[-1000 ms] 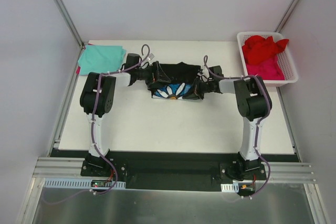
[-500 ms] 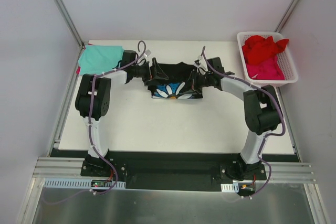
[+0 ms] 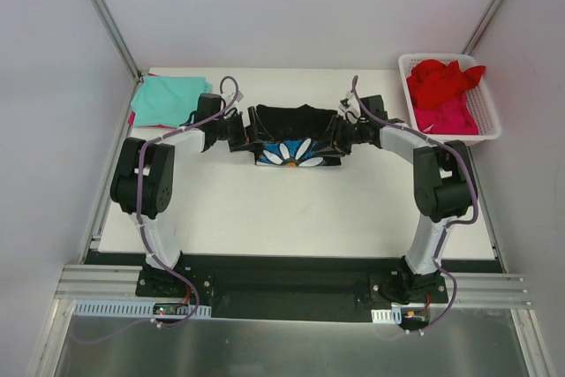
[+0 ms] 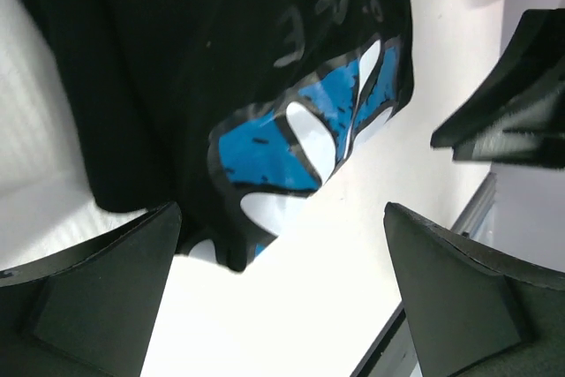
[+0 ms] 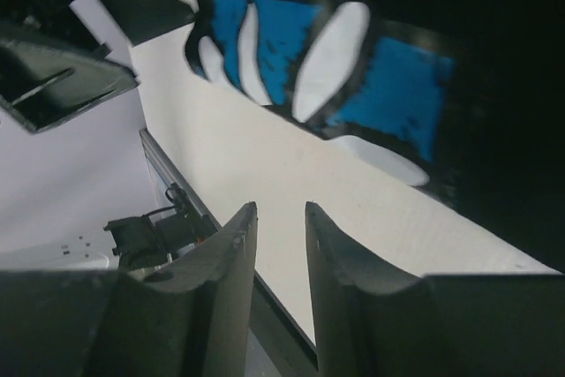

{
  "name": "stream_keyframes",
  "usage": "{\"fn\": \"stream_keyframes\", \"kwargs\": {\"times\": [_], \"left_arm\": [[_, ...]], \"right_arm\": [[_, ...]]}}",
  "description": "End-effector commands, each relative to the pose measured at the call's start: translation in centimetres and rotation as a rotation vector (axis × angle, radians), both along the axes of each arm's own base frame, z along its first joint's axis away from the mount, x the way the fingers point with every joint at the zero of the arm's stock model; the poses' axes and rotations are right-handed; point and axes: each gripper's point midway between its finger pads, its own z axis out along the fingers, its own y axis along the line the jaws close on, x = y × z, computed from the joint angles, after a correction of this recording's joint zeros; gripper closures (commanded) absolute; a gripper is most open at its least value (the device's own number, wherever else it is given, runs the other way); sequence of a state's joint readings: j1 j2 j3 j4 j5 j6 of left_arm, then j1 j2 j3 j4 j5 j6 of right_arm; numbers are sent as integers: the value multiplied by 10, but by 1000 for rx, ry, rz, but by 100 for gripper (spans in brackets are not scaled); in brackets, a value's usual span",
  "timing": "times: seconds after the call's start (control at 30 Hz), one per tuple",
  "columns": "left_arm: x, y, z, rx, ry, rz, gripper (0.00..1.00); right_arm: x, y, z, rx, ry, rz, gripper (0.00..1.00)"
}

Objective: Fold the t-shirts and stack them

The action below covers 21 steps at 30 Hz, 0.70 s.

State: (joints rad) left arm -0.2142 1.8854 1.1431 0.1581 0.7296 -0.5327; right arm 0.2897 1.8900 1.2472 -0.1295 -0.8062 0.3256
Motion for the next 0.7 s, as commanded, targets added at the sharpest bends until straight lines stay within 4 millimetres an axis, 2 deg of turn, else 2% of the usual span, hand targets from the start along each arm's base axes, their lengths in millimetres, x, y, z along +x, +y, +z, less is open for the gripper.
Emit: {"fn": "stream_keyframes", "kwargs": {"times": [0.0,0.2,0.43,0.53,0.67], "left_arm": [[-4,19,12,86,-96,56,1],[-4,26,0,101,-81,74,1],[2,45,-9,62,-84,116,1],[11,59,-13,21,-79,150,1],[25,64,-15,-33,-72,162,1]], "right_arm": [[2,-34,-4,-37,-21,-64,67],[4,-64,-12,-42,-5,-118,64],[20,-97,-17,-45,9,-198,64],[28,-103,-16,-36,5,-217,65],[36,-106,-14,-15,8,-229,66]]}}
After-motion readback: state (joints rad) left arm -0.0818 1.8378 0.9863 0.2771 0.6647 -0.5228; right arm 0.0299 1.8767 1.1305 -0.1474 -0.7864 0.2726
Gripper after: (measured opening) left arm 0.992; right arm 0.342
